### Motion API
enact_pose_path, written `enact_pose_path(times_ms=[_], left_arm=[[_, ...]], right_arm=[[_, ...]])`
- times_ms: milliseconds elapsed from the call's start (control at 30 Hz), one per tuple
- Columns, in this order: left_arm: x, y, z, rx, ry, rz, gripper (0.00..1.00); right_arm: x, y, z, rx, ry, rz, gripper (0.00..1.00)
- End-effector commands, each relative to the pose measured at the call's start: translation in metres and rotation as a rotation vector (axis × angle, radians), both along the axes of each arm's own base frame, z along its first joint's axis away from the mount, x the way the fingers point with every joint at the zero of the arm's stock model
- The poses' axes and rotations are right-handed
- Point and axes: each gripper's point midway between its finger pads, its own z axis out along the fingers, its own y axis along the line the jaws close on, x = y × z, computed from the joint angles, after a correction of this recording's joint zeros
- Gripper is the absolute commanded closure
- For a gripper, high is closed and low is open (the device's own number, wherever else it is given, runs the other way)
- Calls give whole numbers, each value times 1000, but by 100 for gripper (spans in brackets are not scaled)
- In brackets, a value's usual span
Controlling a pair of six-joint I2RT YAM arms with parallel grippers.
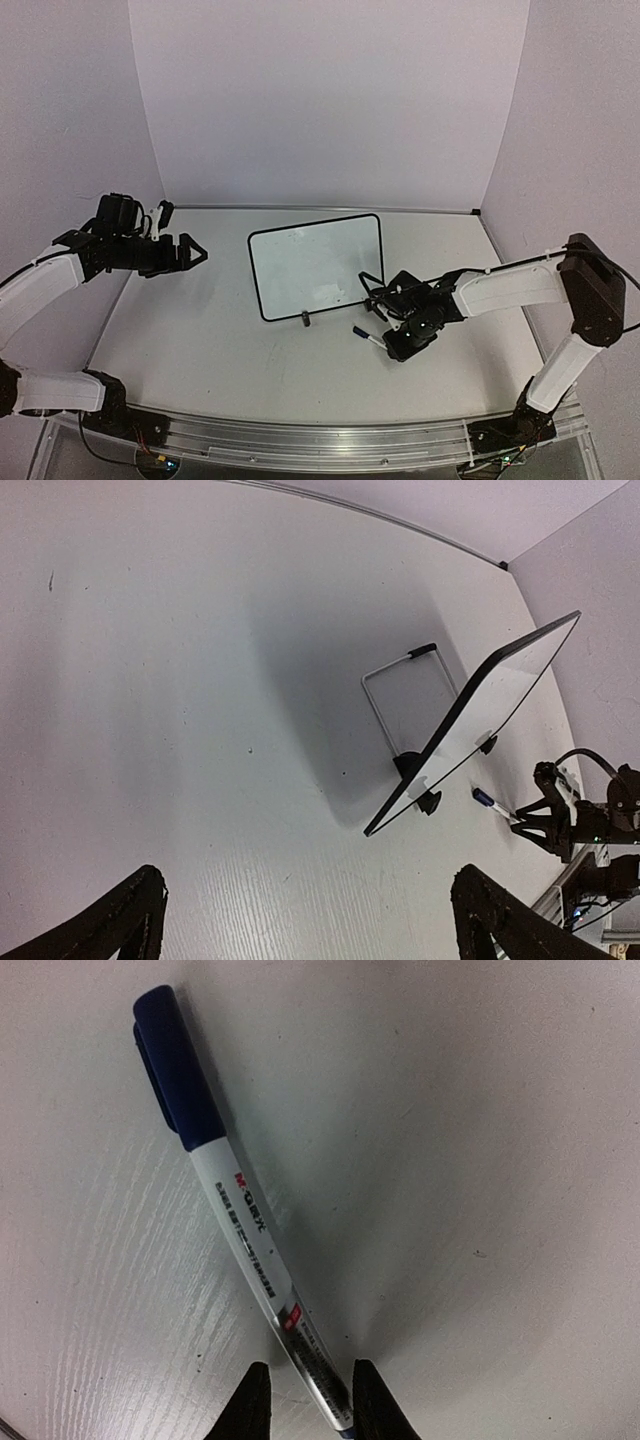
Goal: Write a sentence on the whiteboard
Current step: Pick up the whiteboard marker from the center of the board, then pass from the right arm to the left
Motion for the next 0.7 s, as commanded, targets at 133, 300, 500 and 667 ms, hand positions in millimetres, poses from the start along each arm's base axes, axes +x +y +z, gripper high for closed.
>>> enact_pose_path(times_ms=[133,300,500,667], left_arm=[[-6,-14,14,-63,-36,-72,1],[-15,-23,20,-89,-46,-130,3],[-30,-26,64,-152,-86,-116,6],[-47,-54,89,-248,-82,-173,9]], right_arm=[[3,15,-4,12,16,32,81],[2,18,-3,24,23,28,100],[-3,56,57,143,-47,89,100],[-9,105,116,222,-165,176,100]])
